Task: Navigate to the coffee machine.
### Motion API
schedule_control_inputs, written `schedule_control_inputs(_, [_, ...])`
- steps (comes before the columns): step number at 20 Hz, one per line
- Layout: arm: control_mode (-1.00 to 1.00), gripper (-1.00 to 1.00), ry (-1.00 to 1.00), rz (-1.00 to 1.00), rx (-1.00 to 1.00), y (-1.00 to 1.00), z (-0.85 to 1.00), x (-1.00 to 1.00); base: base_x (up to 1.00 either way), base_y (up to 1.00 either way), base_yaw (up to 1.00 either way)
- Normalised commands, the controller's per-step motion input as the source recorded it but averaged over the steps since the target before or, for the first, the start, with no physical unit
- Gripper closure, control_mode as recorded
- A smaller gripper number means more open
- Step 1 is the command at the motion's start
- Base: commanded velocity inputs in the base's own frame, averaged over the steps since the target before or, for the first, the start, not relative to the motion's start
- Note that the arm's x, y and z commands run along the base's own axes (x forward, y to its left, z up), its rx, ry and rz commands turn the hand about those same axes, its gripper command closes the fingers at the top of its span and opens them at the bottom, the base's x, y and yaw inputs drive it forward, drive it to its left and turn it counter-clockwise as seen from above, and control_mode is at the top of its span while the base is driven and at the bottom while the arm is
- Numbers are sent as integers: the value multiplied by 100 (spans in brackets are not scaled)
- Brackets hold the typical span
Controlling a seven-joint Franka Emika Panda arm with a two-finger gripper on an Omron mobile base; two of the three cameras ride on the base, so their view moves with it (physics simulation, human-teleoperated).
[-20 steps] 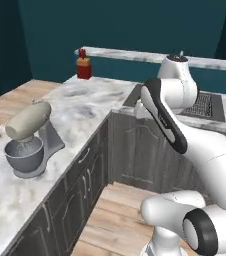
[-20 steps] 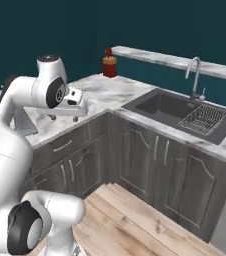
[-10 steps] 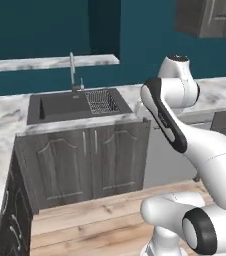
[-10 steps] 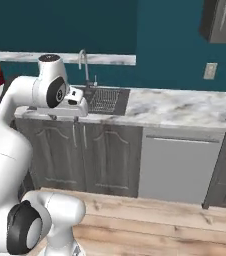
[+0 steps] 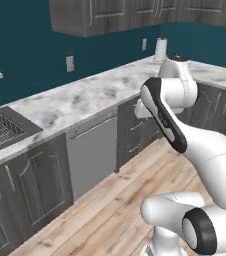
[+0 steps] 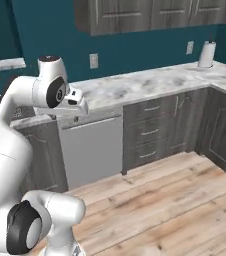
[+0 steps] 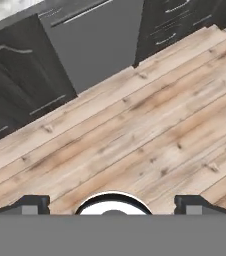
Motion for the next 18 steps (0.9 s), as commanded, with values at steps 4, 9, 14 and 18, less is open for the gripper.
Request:
schedule_control_inputs(4, [100, -100, 0, 0, 0, 0, 0, 0, 0, -23, -89])
schedule_control_inputs(9, [100, -100, 0, 0, 0, 0, 0, 0, 0, -25, -89])
schedule_control_inputs(14, [100, -100, 0, 0, 0, 0, 0, 0, 0, -27, -88])
schedule_control_inputs(18, [100, -100, 0, 0, 0, 0, 0, 0, 32, -6, -64])
